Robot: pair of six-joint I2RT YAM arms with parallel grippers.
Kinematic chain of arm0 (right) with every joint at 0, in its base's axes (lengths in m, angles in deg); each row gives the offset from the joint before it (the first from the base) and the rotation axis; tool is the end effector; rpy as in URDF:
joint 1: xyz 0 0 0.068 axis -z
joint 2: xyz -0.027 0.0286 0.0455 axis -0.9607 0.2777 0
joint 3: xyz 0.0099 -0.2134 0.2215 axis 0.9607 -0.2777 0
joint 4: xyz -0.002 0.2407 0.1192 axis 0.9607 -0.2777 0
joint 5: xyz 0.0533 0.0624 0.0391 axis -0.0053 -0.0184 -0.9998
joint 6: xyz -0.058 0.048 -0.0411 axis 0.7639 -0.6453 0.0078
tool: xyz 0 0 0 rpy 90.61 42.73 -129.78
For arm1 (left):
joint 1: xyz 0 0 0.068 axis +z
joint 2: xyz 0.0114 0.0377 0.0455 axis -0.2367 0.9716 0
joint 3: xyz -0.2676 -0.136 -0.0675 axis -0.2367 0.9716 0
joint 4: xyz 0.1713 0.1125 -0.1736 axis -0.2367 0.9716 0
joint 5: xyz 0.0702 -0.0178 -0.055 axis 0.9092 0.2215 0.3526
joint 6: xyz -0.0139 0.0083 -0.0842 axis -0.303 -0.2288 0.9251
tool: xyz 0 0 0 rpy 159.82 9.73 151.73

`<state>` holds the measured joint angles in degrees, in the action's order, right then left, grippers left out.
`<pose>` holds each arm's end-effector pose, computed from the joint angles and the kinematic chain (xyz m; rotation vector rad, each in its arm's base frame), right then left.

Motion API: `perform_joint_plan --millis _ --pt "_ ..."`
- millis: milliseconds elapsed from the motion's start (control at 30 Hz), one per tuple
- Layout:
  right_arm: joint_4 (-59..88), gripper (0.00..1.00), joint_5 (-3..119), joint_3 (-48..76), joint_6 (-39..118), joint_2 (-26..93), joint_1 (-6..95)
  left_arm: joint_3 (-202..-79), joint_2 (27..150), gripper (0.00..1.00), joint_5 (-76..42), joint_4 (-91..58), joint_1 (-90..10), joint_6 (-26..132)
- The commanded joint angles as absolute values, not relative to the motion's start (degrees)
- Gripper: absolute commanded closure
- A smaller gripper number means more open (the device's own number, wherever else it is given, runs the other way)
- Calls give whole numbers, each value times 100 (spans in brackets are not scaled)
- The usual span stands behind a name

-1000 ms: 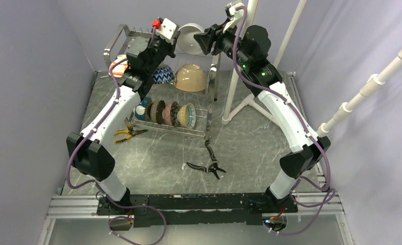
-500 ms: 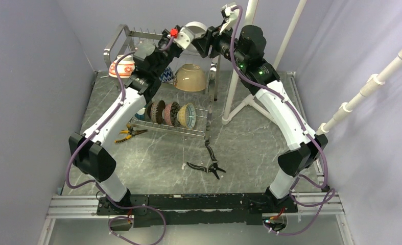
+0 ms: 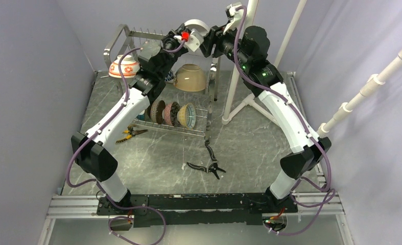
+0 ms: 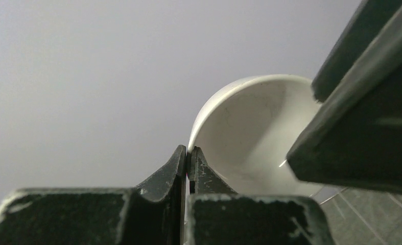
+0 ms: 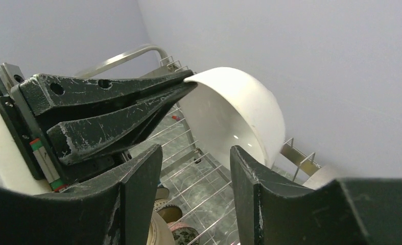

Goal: Load the bowls into the dish rack
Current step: Adjust the dish rack at the center of the board.

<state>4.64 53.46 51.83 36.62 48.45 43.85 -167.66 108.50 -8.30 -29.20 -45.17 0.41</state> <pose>0.3568 0.2251 0.5622 -0.4422 1.4268 0.7202 0.3739 -0.2284 0.5375 0.7325 1.0012 0.1541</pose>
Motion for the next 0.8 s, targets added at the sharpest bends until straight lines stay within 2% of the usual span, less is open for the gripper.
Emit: perform_joint_plan --millis 0,300,500,767 --pt "666 46 5591 5148 3580 4562 4425 -17077 10857 97 -356 -3338 -4546 -491" --pt "866 55 5615 5251 3362 4685 4452 -16875 10879 97 -234 -3431 -4549 -1202" --pt "469 70 5780 5830 3274 5080 4473 -16816 10878 97 -310 -3451 -4546 -1365" --pt "245 67 5514 6109 3222 5222 4513 -17082 10925 98 -57 -3293 -4542 -1245"
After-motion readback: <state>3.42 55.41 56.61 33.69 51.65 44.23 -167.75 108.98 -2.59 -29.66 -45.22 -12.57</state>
